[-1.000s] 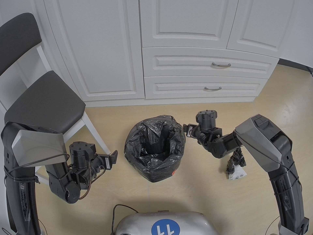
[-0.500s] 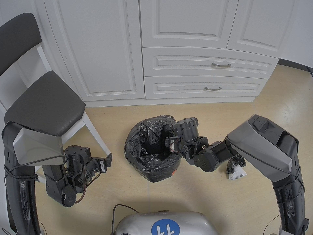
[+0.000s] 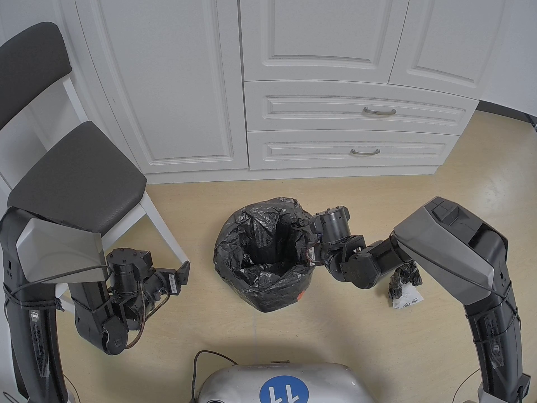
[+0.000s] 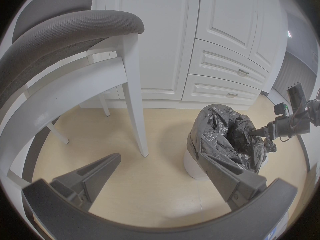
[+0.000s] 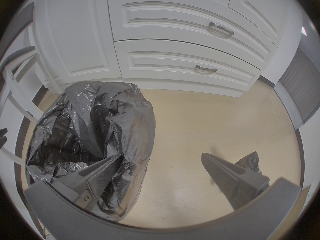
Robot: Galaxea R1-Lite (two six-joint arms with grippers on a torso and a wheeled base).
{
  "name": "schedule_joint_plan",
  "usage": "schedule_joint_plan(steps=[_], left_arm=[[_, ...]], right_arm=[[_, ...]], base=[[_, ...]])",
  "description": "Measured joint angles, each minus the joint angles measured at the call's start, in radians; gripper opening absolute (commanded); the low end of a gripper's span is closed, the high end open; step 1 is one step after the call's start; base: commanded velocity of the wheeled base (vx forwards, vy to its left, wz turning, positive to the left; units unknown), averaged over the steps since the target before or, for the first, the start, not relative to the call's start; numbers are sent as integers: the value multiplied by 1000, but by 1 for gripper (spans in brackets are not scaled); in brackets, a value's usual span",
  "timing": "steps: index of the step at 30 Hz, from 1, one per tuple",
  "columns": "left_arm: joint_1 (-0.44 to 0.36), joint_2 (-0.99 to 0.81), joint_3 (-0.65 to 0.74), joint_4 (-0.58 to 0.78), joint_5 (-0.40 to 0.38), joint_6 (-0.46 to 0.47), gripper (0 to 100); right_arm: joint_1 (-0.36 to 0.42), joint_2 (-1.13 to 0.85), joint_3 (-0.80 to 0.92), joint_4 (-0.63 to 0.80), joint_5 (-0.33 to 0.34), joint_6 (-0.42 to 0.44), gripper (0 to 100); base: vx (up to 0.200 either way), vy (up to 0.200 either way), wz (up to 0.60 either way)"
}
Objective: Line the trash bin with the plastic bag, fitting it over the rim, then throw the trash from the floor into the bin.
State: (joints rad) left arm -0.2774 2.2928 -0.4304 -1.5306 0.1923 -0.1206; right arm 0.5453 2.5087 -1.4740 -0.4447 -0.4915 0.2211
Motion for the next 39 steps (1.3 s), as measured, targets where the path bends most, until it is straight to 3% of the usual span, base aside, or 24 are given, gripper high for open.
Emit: schedule_joint_plan(steps=[15,39], left_arm=[[0,-26,31,-1,34,-3,100],[0,-45,28,-1,34,-2,100]], right_arm=[[-56,-97,156,-5,9,-133,100],[-116,-100,101,-58,13,-129,100]], base=[[0,0,0],[0,0,0]])
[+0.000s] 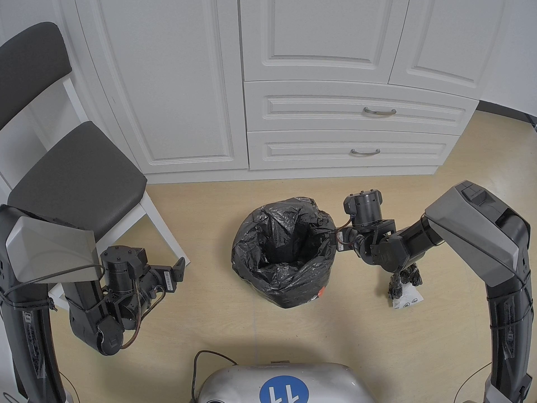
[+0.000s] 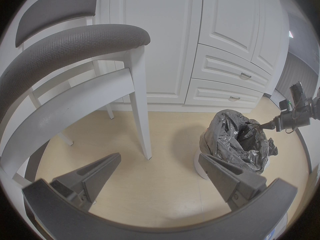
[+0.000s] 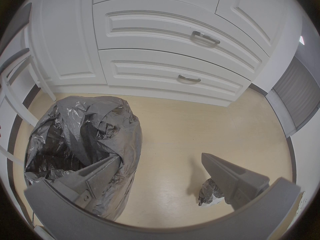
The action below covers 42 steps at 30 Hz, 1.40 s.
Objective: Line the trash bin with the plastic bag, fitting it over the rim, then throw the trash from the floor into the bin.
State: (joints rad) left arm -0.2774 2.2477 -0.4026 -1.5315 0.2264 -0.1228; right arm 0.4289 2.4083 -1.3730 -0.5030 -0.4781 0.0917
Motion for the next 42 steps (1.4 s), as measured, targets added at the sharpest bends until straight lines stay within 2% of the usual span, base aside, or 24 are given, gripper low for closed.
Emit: schedule_joint_plan(steps=[10,18,25,34,37,42], left_arm=[[0,-6,5,0,0,0,100],[0,-8,13,0,0,-3,100],[9,-6,17,0,0,-6,100],[26,-4,18,0,-1,-8,100],[31,-4,18,-1,-1,-8,100],[39,-4,18,-1,-1,-9,100]], right_arm=[[-9,13,11,73,9,-9,100],[-16,77,-40,77,33,2,100],[-37,137,-153,76,61,91,100],[-47,219,-396,71,57,265,100],[-43,253,-479,69,33,302,100],[-20,285,-560,66,-95,300,100]], base=[[0,0,0],[0,0,0],[0,0,0],[0,0,0],[0,0,0],[0,0,0]])
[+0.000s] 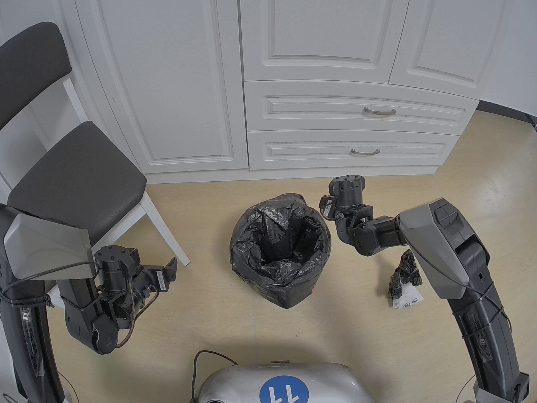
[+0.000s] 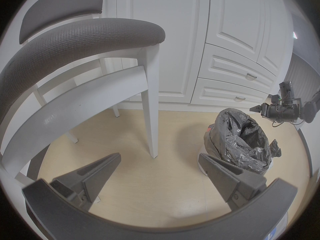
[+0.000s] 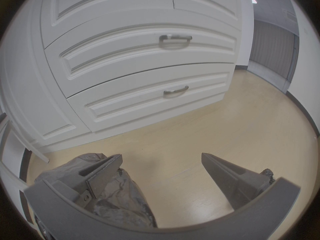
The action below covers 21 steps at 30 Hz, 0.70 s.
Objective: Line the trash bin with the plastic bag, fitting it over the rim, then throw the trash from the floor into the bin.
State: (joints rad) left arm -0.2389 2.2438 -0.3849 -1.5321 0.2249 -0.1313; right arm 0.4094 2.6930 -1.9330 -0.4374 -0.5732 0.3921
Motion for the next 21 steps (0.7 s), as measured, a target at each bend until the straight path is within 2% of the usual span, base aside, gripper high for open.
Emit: schedule_joint_plan(steps=[3,7,10,15,18,21], left_arm=[[2,0,0,0,0,0,100],[3,-2,3,0,1,1,100],[3,-6,5,0,3,3,100],[-3,-16,15,0,10,7,100],[-10,-24,22,0,12,9,100],[-13,-31,26,0,13,10,100]], right_arm=[[25,-11,17,-1,-31,-19,100],[66,-63,131,-5,-34,-42,100],[99,-115,261,-4,-10,-62,100],[149,-211,482,-8,76,-122,100],[172,-261,563,-9,119,-156,100],[189,-293,600,-5,129,-167,100]], base=[[0,0,0],[0,0,0],[0,0,0],[0,0,0],[0,0,0],[0,0,0]])
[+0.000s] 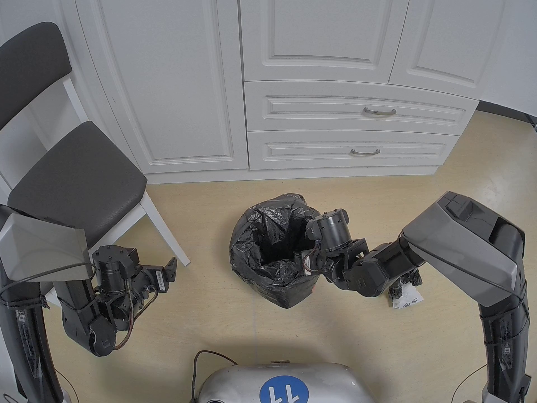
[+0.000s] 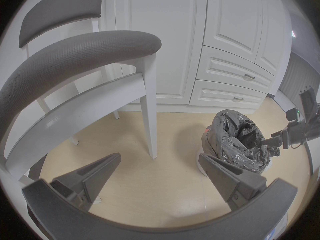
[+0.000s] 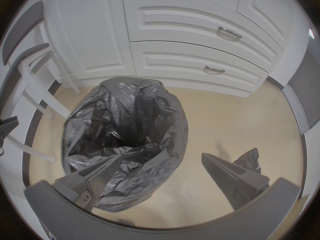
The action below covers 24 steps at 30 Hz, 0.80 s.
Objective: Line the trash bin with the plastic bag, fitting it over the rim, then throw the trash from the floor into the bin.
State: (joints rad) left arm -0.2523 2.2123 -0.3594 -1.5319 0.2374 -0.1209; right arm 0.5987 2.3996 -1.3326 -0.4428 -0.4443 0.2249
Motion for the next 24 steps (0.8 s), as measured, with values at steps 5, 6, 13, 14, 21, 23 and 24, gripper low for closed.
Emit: schedule_joint_plan(steps=[5,6,13,14,21,23,24], left_arm=[[-2,-7,2,0,0,0,100],[-2,-7,3,0,1,0,100],[-3,-9,4,0,1,0,100],[-3,-10,5,0,1,0,100],[-4,-19,14,0,2,0,100],[-4,-21,16,0,1,-1,100],[-4,-21,17,0,1,-1,100]], right_arm=[[6,-46,54,11,16,-26,100],[8,-56,69,13,23,-38,100],[-5,-127,170,14,66,-133,100],[-8,-129,174,14,66,-136,100],[-36,-103,176,13,67,-157,100],[-44,-97,179,12,68,-183,100],[-50,-95,181,11,69,-190,100]], base=[[0,0,0],[0,0,0],[0,0,0],[0,0,0],[0,0,0],[0,0,0],[0,0,0]])
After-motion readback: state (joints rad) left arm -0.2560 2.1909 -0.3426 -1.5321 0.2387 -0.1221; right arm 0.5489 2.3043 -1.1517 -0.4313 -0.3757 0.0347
